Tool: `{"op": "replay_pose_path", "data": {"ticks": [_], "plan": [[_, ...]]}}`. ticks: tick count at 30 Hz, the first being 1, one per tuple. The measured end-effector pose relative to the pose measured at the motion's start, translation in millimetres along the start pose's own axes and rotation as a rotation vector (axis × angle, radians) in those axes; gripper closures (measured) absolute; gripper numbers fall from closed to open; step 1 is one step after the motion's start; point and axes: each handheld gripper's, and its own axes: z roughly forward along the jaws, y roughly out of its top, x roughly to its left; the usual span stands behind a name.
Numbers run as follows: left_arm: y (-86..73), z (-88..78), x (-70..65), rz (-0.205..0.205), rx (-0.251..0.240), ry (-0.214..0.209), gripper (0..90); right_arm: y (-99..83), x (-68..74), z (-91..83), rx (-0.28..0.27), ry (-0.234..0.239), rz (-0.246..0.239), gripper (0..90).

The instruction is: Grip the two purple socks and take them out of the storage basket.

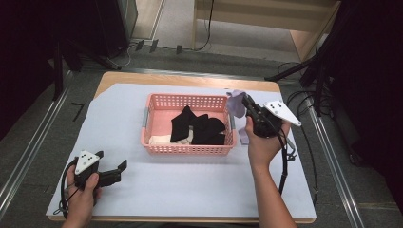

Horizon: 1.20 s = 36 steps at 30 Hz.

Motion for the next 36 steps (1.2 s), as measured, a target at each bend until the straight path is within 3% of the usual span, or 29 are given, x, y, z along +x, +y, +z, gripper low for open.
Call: {"op": "replay_pose_path", "data": {"ticks": [9,13,17,24,26,28,36], "plan": [[0.1,-0.1,-0.4,0.002,0.008,0.005,7.3,-22.1,-34.4,-10.8,0.053,-0.092,0.023,86.7],[0.1,0.0,-0.4,0.001,0.007,0.006,7.3,-31.6,-44.2,-15.2,0.070,-0.061,0.069,70.3],[0.3,0.1,-0.3,0.005,0.011,0.007,7.3,-36.3,-48.8,-22.5,0.079,-0.079,0.070,57.0],[0.6,0.8,-0.5,0.007,0.017,0.007,7.3,-54.0,-62.1,-44.4,0.124,-0.117,0.058,48.9],[0.6,1.3,-1.1,0.008,0.018,0.010,7.3,-60.2,-67.4,-52.5,0.137,-0.147,0.059,48.2],[0.7,1.2,-1.2,0.008,0.022,0.011,7.3,-66.5,-72.6,-59.8,0.149,-0.146,0.078,47.2],[0.9,1.4,-1.0,0.009,0.024,0.014,7.3,-87.6,-84.3,-88.4,0.163,-0.156,0.076,32.0]]}}
